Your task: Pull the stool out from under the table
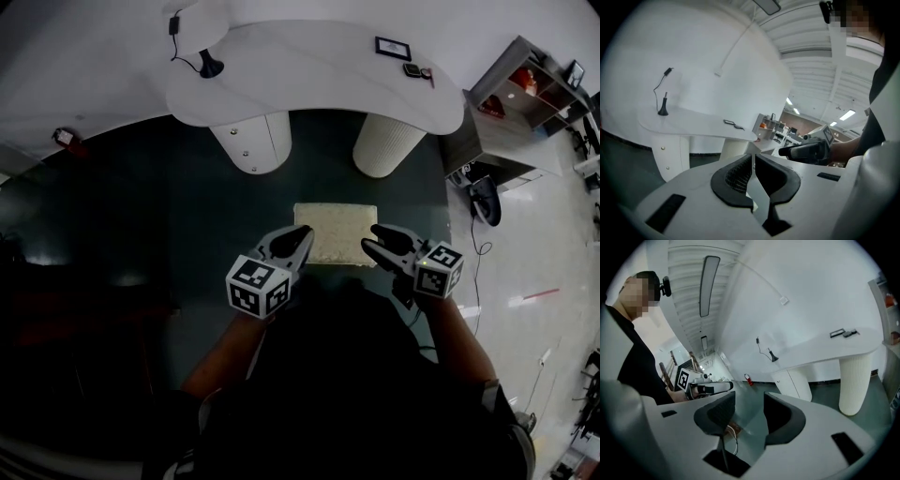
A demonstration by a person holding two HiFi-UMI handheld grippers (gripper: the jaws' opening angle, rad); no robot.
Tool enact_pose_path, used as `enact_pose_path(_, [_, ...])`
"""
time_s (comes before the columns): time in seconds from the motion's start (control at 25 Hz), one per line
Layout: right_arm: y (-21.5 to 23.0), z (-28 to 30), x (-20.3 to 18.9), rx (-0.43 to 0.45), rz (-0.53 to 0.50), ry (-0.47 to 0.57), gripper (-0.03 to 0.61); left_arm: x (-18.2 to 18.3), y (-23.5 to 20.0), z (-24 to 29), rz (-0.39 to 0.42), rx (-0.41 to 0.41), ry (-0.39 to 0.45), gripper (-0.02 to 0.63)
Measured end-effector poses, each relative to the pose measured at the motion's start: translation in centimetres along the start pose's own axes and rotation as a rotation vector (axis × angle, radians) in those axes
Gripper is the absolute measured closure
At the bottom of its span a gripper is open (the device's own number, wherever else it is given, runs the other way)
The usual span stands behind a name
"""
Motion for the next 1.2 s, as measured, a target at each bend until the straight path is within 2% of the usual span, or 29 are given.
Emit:
enact_pose_path(0.16, [-2.5,0.1,3.1,0.005,-0.082,0.075,0.411,2.3,0.7,-1.7,0.078,0.008,0.029,0.586])
enact_pose_path(0.36, [-5.3,-0.5,6.7,0.061,-0.147,0.172,0.471,5.4,1.7,-2.4,0.07,0.021,0.071,0.598])
enact_pose_path(0.48, [-6.6,-1.6,9.0,0.102,-0.155,0.236,0.486,7.6,2.9,-2.2,0.109,0.01,0.107,0.6])
enact_pose_path(0.6, [-6.2,-3.4,10.0,0.068,-0.27,0.24,0.503,9.1,4.2,-1.4,0.172,0.041,0.146,0.6])
enact_pose_path(0.72, [-6.0,-5.4,11.2,0.053,-0.344,0.264,0.519,9.9,6.0,-0.6,0.159,0.06,0.19,0.6])
enact_pose_path(0.96, [-6.1,-8.5,13.2,0.095,-0.356,0.322,0.541,11.1,9.0,0.6,0.197,0.092,0.217,0.6])
enact_pose_path(1.2, [-5.4,-11.0,13.7,0.105,-0.397,0.349,0.554,12.3,11.0,1.6,0.214,0.107,0.235,0.6])
Point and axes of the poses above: the fingertips, and each gripper's own axes: z forward along the fingers, y to its right, x out of its top, the point moved 7 cm from there along -z, backward along the fingers, and after that the axes turned 4 degrees about x, right-handed, at the moved point
